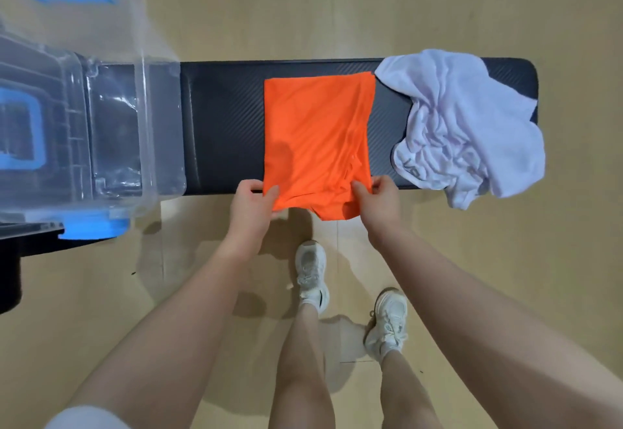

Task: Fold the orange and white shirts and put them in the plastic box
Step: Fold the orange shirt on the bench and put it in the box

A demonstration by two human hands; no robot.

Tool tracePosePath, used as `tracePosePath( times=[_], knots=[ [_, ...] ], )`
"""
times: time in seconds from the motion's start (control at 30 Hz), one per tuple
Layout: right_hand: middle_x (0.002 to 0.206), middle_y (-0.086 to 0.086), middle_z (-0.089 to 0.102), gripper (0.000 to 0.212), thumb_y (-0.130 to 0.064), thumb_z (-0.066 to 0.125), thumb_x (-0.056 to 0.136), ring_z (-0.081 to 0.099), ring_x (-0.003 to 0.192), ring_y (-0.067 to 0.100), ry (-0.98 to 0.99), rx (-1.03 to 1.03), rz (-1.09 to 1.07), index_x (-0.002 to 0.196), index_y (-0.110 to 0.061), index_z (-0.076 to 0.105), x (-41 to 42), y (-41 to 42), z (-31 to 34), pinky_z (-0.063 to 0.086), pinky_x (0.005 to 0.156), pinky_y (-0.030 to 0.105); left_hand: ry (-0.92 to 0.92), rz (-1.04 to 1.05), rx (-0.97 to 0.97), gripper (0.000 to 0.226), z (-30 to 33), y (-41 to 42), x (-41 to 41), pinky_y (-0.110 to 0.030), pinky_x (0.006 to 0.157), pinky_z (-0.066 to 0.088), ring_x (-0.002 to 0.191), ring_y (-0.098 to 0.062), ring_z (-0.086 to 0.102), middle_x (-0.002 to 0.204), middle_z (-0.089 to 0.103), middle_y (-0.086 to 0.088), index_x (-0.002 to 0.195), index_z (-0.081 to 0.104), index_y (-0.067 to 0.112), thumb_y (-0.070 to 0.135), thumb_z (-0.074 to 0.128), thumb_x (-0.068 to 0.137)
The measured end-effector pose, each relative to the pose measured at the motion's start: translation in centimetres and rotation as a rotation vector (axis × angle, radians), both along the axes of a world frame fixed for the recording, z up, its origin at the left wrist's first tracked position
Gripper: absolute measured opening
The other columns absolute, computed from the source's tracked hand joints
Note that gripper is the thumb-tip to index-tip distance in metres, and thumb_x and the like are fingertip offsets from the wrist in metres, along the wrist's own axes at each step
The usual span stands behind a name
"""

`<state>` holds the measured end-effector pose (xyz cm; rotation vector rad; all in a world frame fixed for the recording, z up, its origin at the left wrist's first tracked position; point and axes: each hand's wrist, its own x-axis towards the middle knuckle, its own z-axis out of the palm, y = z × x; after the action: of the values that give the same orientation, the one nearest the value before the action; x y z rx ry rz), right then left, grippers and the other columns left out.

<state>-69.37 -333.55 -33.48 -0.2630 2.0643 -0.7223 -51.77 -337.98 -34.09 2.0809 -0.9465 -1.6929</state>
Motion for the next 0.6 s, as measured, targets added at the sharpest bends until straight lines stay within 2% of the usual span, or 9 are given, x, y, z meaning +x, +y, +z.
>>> tracePosePath(
  times=[0.07,0.13,0.17,0.23,0.3,0.37,0.43,0.5,0.6],
  knots=[
    [0.08,-0.001,0.053,0.023,-0.017,0.061,0.086,0.05,0.076,0.016,-0.054,-0.006,-0.047,0.075,-0.021,0.04,-0.5,1.5,1.0,0.04,0.061,0.025,0.075,-0.007,-0.013,0.027,1.0,1.0,0.2,-0.021,0.058,0.051,0.073,-0.018,0.062,0.086,0.06,-0.006,0.108,0.043,0.02,0.023,0.06,0.087],
    [0.089,0.005,0.056,0.021,-0.016,0.06,0.086,0.054,0.078,0.019,-0.142,-0.01,-0.09,0.09,-0.017,0.04,-1.1,2.9,2.0,0.049,0.069,0.034,0.145,-0.11,-0.044,0.02,2.1,1.9,0.2,-0.021,0.059,0.049,0.067,-0.016,0.06,0.076,0.062,-0.007,0.102,0.048,0.029,0.019,0.058,0.088],
    [0.088,0.006,0.056,0.023,-0.014,0.059,0.088,0.055,0.076,0.021,-0.178,-0.022,-0.098,0.097,-0.015,0.037,-1.4,3.5,2.4,0.052,0.068,0.037,0.17,-0.171,-0.06,0.019,2.5,2.3,0.2,-0.019,0.058,0.046,0.064,-0.014,0.055,0.073,0.059,-0.006,0.097,0.054,0.032,0.014,0.056,0.089],
    [0.08,0.004,0.055,0.021,-0.012,0.051,0.093,0.054,0.063,0.02,-0.217,-0.072,-0.053,0.101,-0.014,0.033,-2.3,4.7,3.1,0.053,0.054,0.031,0.177,-0.272,-0.034,0.022,3.1,3.1,0.3,-0.021,0.059,0.04,0.061,-0.011,0.045,0.07,0.055,0.002,0.087,0.063,0.032,0.012,0.057,0.081],
    [0.073,0.007,0.053,0.009,-0.008,0.042,0.097,0.05,0.048,0.015,-0.252,-0.107,0.019,0.095,-0.016,0.038,-3.1,5.8,3.7,0.05,0.045,0.026,0.195,-0.393,0.042,0.036,3.3,4.0,0.8,-0.026,0.067,0.04,0.063,-0.01,0.047,0.077,0.06,0.005,0.097,0.065,0.029,0.023,0.057,0.062],
    [0.07,0.007,0.05,0.022,-0.006,0.035,0.099,0.048,0.041,0.013,-0.302,-0.084,0.091,0.083,-0.019,0.044,-3.8,6.7,3.8,0.05,0.044,0.024,0.096,-0.657,0.039,0.058,3.4,4.7,1.3,-0.032,0.084,0.044,0.071,-0.008,0.054,0.09,0.06,0.005,0.117,0.06,0.021,0.028,0.058,0.059],
    [0.072,0.005,0.052,0.031,-0.002,0.033,0.097,0.052,0.053,0.015,-0.342,-0.02,0.143,0.08,-0.019,0.051,-4.5,7.2,4.0,0.052,0.053,0.025,-0.064,-0.853,-0.082,0.049,3.2,5.5,1.2,-0.034,0.104,0.035,0.097,-0.015,0.059,0.099,0.058,0.005,0.124,0.057,0.016,0.015,0.063,0.075],
    [0.08,0.004,0.056,0.034,0.008,0.032,0.089,0.054,0.069,0.017,-0.401,0.008,0.143,0.089,-0.016,0.056,-5.2,7.4,4.1,0.049,0.064,0.025,-0.141,-0.787,-0.203,0.037,3.1,6.1,0.5,-0.018,0.09,0.036,0.102,-0.021,0.06,0.097,0.062,0.002,0.117,0.062,0.014,0.004,0.062,0.081],
    [0.09,0.003,0.057,0.042,0.019,0.033,0.084,0.054,0.081,0.014,-0.385,-0.043,0.218,0.109,-0.009,0.052,-6.0,7.3,4.1,0.047,0.071,0.021,-0.206,-0.681,-0.314,0.027,2.8,5.9,-0.5,-0.022,0.083,0.039,0.098,-0.023,0.061,0.101,0.069,-0.007,0.106,0.069,0.013,0.005,0.064,0.081]
  ],
)
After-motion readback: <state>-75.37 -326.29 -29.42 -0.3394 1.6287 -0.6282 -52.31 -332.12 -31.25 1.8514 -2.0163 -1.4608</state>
